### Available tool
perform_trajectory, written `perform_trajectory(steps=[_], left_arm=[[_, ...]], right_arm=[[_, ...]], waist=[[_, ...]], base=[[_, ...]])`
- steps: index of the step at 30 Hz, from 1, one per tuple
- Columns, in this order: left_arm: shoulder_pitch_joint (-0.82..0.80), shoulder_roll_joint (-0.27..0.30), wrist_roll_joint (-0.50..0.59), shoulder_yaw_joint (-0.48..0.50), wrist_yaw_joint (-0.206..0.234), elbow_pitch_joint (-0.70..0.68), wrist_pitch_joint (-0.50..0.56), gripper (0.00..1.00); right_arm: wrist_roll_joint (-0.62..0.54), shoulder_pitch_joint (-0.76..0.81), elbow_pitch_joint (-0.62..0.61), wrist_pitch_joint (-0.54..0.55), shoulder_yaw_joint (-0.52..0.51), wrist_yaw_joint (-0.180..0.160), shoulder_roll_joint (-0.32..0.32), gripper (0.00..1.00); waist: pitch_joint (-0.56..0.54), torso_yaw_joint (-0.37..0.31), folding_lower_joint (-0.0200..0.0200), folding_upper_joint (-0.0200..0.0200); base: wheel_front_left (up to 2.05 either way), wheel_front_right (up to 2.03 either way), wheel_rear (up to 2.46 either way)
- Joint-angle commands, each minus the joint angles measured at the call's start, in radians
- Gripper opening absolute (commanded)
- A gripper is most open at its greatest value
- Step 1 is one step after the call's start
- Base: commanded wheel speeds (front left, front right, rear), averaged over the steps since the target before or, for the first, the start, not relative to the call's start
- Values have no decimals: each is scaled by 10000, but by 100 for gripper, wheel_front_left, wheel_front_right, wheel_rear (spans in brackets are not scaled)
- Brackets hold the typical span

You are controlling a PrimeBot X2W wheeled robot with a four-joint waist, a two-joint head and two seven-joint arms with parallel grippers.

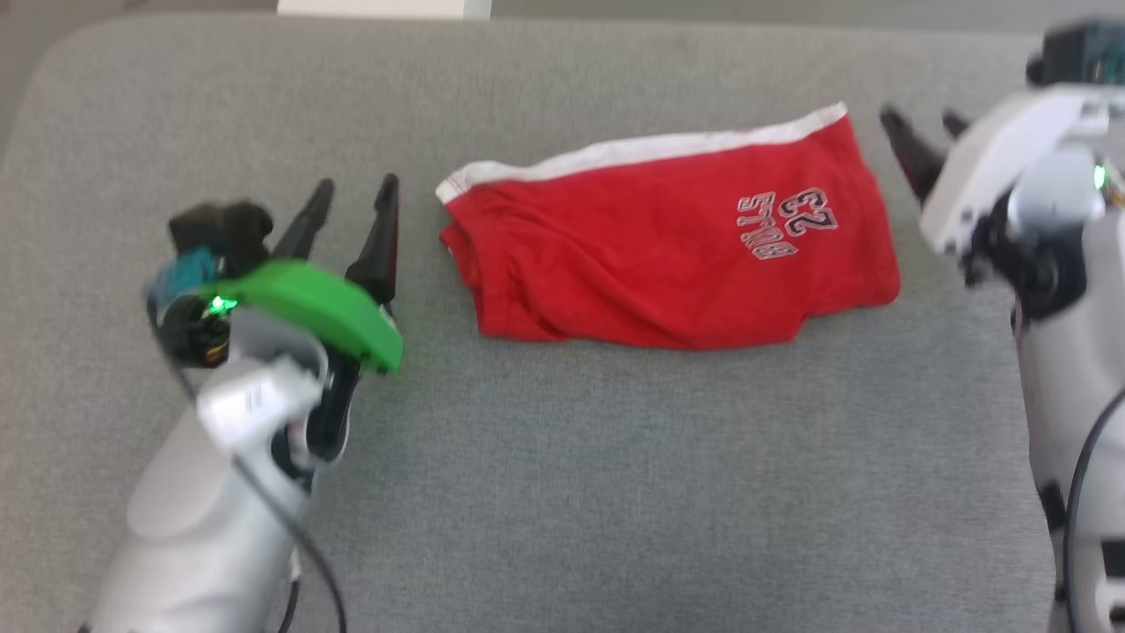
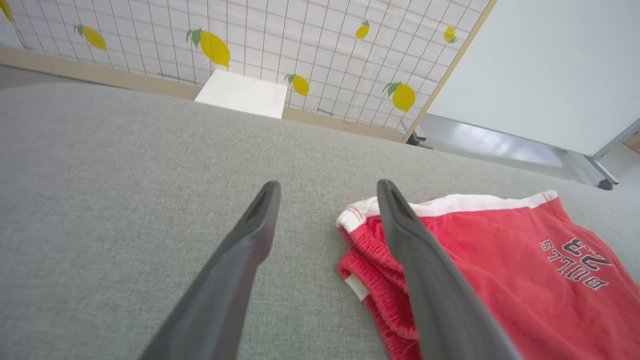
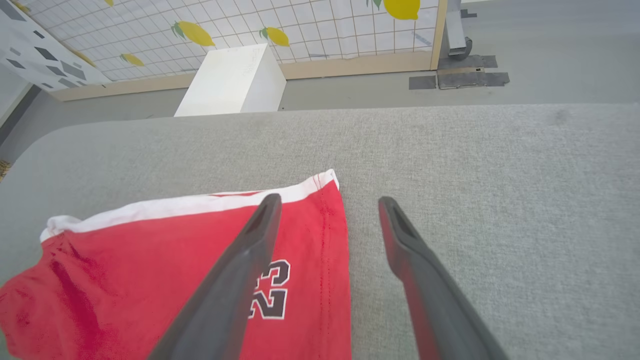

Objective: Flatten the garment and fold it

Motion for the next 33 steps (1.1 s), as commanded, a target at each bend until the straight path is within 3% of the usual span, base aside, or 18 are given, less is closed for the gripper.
perform_trajectory(steps=[1, 6, 12, 20, 33], left_arm=[[358, 221, 467, -125, 127, -294, -541, 100], [1510, 408, 1693, -117, 596, -1373, -1438, 100], [2900, -139, 2652, 729, 745, -2680, -1498, 100], [3392, -922, 3317, 1457, 100, -2904, -1501, 100], [3285, -1875, 4088, 2302, -830, -2597, -1502, 100]], right_arm=[[-40, 458, -179, -40, 147, -15, -102, 100], [-336, 1604, -763, 502, 533, -15, -392, 100], [-1069, 2230, -1216, 1692, 717, -15, -438, 100], [-2186, 1790, -1279, 2945, 700, -15, -168, 100], [-2800, 1364, -401, 3288, 1282, -15, 37, 100]], waist=[[-734, -192, -1, 0], [-996, -219, -1, 0], [-928, -140, -1, 0], [-357, 335, -1, 0], [437, 940, -1, 0]], base=[[0, 0, 0], [0, 0, 0], [0, 0, 0], [0, 0, 0], [0, 0, 0]])
